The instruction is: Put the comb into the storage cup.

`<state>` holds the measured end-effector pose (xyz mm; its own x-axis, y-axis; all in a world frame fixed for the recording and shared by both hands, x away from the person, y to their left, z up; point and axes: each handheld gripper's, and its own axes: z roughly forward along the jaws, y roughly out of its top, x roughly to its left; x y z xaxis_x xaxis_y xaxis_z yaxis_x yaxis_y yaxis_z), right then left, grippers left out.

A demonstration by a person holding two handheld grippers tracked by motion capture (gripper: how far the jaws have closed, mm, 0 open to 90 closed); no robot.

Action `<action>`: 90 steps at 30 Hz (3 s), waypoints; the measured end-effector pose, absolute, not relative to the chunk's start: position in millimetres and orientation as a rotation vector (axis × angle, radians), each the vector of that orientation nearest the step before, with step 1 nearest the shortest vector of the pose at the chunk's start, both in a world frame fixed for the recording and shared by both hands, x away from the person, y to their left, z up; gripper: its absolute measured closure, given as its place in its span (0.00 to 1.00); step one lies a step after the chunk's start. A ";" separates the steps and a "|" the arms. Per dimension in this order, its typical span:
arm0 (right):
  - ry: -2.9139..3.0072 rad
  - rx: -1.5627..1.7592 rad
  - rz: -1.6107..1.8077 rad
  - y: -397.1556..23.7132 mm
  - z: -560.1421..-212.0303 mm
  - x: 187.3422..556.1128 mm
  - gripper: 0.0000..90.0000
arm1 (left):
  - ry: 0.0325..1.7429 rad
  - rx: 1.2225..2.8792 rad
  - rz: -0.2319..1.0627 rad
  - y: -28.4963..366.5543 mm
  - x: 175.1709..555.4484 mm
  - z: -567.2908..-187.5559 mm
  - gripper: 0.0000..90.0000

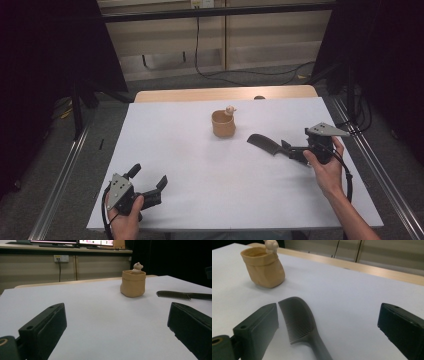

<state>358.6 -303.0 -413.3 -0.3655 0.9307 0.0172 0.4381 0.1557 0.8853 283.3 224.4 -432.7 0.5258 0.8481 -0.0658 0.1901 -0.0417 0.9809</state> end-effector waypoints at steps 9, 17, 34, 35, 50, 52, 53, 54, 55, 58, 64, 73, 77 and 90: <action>2.023 1.359 1.126 -304.9 -410.0 366.2 0.04 | 0.930 1.539 0.680 225.5 284.2 -432.3 0.03; 2.167 1.435 1.130 -309.8 -407.4 375.6 0.03 | 0.932 1.543 0.676 225.4 285.0 -433.1 0.02; 2.386 1.403 0.954 -306.5 -408.6 392.7 0.04 | 0.924 1.549 0.672 225.9 286.0 -432.9 0.02; 2.403 1.388 0.938 -307.0 -408.9 393.6 0.05 | 0.928 1.542 0.666 225.6 286.2 -433.1 0.02; 2.564 1.394 0.805 -308.3 -417.9 415.2 0.22 | 0.907 1.562 0.655 222.0 287.5 -433.7 0.02; 2.587 1.388 0.783 -307.4 -419.4 418.5 0.25 | 0.905 1.582 0.645 220.2 288.0 -435.7 0.02; 2.595 1.386 0.775 -307.1 -420.1 420.1 0.26 | 0.905 1.582 0.645 220.2 288.0 -435.7 0.02; 2.612 1.381 0.760 -306.8 -420.9 422.2 0.28 | 0.904 1.586 0.632 219.1 288.5 -436.4 0.02; 2.619 1.395 0.745 -305.9 -421.0 423.3 0.29 | 0.897 1.584 0.635 218.1 288.8 -435.7 0.02; 2.670 1.363 0.707 -303.6 -421.1 426.5 0.36 | 0.895 1.586 0.641 219.3 288.6 -435.2 0.02; 2.716 1.319 0.633 -298.7 -422.9 429.8 0.46 | 0.899 1.578 0.641 219.6 288.2 -435.2 0.02; 2.753 1.290 0.554 -296.2 -422.8 432.5 0.59 | 0.896 1.577 0.639 219.8 288.2 -435.0 0.02; 2.778 1.244 0.498 -291.6 -425.9 433.1 0.66 | 0.896 1.579 0.641 220.2 288.2 -434.8 0.02; 2.768 1.240 0.455 -289.5 -425.9 434.0 0.73 | 0.894 1.590 0.638 220.3 288.8 -434.9 0.02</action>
